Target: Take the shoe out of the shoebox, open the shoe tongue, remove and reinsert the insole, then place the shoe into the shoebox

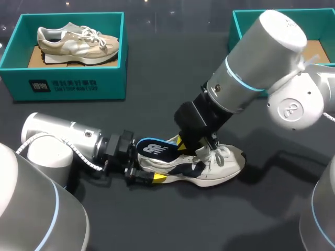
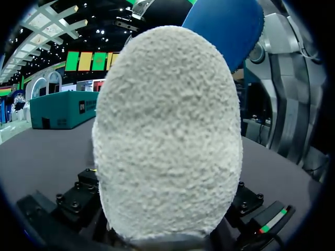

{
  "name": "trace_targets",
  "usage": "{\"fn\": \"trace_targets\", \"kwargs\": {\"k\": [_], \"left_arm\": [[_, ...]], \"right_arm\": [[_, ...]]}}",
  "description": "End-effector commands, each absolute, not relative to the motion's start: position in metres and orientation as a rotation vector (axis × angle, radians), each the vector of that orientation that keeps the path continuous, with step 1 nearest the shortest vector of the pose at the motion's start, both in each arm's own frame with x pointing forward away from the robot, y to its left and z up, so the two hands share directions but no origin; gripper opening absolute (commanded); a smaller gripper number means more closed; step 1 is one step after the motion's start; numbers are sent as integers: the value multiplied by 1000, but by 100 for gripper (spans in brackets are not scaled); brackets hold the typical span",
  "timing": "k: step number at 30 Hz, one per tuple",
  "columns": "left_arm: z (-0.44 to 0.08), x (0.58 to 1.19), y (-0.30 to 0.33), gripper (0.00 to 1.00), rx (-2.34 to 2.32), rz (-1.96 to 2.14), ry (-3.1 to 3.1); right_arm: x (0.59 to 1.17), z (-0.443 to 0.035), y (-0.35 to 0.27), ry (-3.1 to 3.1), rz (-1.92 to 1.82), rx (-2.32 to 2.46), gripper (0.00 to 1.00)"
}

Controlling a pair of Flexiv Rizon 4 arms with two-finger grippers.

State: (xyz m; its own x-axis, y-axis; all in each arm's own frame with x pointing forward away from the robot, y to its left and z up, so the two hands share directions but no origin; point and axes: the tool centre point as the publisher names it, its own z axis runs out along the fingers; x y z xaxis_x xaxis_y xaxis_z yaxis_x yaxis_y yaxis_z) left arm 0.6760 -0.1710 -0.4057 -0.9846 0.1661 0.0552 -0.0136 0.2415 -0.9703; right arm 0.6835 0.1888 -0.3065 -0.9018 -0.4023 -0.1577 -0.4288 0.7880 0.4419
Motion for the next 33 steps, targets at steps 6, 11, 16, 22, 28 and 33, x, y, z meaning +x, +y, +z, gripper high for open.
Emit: {"fn": "trace_targets", "kwargs": {"k": [6,11,16,22,28,33], "left_arm": [[-406,676,-172,0,-144,1844,-2357],[-406,676,-172,0,-144,1844,-2357],[-406,676,-172,0,-144,1844,-2357],[-406,676,-172,0,-144,1844,-2357],[-406,676,-172,0,-144,1844,-2357],[-406,676,-172,0,-144,1844,-2357]], "right_arm": [[685,-307,206,2977,673,-668,0],[682,-305,204,3015,605,-570,44],[682,-302,200,3027,576,-485,56],[685,-297,198,3079,564,-379,81],[689,-299,197,3161,574,-216,93],[688,-298,200,3182,598,-159,100]]}}
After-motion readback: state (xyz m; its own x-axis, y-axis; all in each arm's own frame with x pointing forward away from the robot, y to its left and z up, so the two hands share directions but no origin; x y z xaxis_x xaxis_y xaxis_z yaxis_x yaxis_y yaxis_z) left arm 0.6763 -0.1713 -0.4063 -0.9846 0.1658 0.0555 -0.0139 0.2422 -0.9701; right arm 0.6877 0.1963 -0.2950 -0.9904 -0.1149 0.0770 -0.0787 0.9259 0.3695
